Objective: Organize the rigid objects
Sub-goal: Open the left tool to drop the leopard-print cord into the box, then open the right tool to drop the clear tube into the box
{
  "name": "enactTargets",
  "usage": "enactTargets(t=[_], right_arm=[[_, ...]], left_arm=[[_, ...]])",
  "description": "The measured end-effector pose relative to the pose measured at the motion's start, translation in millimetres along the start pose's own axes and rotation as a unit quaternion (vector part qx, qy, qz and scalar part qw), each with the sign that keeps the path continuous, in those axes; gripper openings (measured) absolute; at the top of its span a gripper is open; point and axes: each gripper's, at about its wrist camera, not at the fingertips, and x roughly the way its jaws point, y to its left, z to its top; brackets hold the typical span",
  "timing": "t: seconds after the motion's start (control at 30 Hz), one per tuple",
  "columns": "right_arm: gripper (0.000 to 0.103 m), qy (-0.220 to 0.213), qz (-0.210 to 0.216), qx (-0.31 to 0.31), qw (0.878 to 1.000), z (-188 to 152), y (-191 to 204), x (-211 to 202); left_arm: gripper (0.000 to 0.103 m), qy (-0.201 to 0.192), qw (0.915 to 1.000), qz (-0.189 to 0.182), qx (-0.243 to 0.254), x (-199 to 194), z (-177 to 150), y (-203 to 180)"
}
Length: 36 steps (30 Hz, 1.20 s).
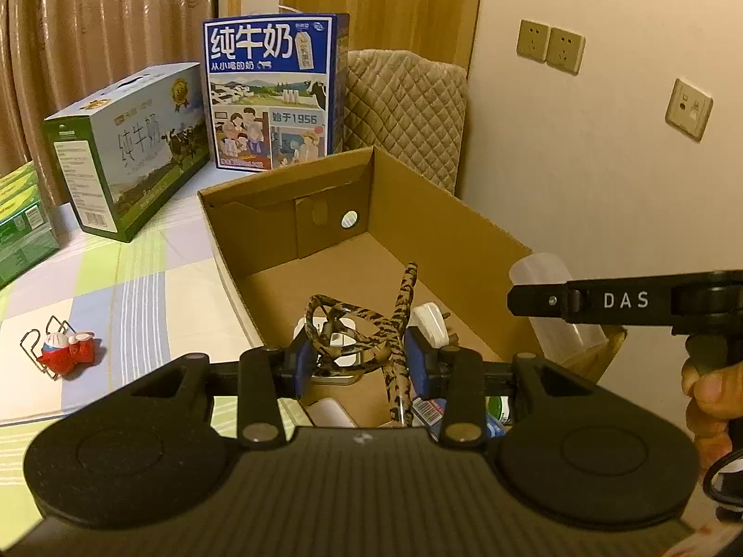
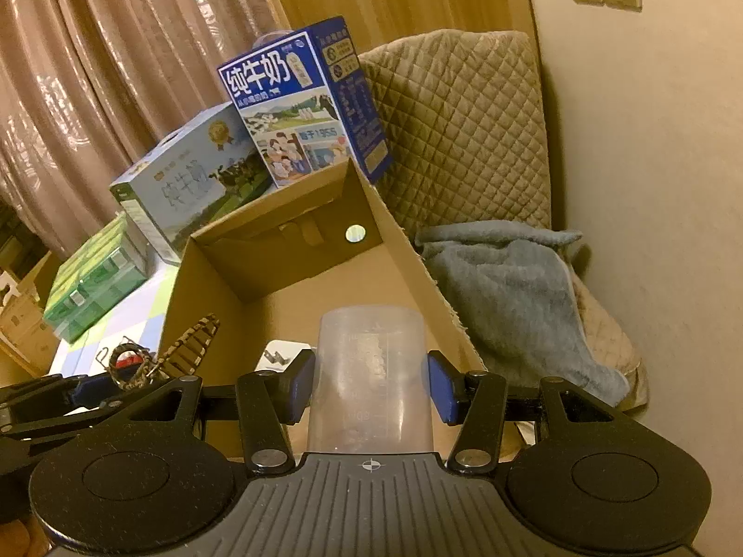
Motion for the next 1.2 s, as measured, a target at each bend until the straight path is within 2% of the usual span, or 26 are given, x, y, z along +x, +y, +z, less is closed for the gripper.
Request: enactTargets(t=[0.57,0.63,0.67,0.7,1.2], right_arm=[[0.048,0.002,-0.001,0.014,1.0,-4,-8,2],[0.048,0.001,-0.001,0.015,1.0,-3,-8,2],[0.048,0.0,-0.001,0.015,1.0,-3,-8,1],[0.048,-0.001,0.0,0.015,1.0,-3,-8,0],[0.048,-0.005,0.007,0.012,1.0,-3,-1,-8]], left_arm=[[0.035,0.027,0.9995,-0.009,0.013,19,-4,-8],[0.039,0.032,0.9993,-0.01,0.018,20,-4,-10],[0.045,0.031,0.9993,-0.007,0.02,19,-3,-10],[0.045,0.028,0.9994,-0.005,0.021,17,-3,-10],[0.045,0.016,0.9998,0.011,0.0,-7,-7,8]])
